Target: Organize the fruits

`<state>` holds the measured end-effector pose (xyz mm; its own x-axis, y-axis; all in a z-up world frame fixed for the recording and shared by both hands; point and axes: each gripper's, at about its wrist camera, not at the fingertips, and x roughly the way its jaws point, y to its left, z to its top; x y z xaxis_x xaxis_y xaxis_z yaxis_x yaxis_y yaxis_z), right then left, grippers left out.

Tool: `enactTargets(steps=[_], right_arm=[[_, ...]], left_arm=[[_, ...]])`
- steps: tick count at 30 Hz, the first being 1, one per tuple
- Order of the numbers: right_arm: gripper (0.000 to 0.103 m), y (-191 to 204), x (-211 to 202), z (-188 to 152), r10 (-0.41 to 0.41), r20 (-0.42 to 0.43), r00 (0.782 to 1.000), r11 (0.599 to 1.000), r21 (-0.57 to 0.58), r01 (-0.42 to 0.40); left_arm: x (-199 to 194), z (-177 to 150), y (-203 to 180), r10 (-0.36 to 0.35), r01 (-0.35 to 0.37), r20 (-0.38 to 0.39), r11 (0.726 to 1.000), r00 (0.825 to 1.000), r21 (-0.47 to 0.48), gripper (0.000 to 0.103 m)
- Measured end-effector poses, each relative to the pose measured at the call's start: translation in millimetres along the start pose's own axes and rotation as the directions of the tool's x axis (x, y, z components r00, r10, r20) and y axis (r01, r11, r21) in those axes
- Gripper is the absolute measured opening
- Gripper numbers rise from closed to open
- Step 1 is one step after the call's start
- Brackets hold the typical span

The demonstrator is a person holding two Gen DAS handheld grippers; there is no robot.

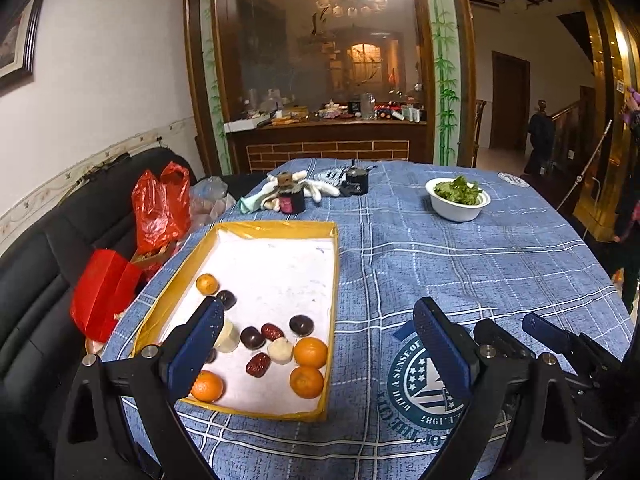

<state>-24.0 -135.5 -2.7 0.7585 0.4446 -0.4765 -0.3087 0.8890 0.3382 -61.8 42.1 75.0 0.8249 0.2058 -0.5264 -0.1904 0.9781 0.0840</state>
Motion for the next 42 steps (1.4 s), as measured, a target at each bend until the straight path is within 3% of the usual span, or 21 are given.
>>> enactTargets(steps=[14,42], right_arm=[[0.079,17,20,-10,-0.016,-0.059,0.998,0.999,-0.047,0.014],[0.085,21,34,-20,-0.039,-0.086,0.996,0.997,-0.063,0.033]], left_arm=[[26,-7,22,0.008,-0.012,-0.069,0.999,0.998,-0.053,0.095],[32,-16,21,0.026,-0.03,-0.086,0.998,0.996,-0.05,0.095]])
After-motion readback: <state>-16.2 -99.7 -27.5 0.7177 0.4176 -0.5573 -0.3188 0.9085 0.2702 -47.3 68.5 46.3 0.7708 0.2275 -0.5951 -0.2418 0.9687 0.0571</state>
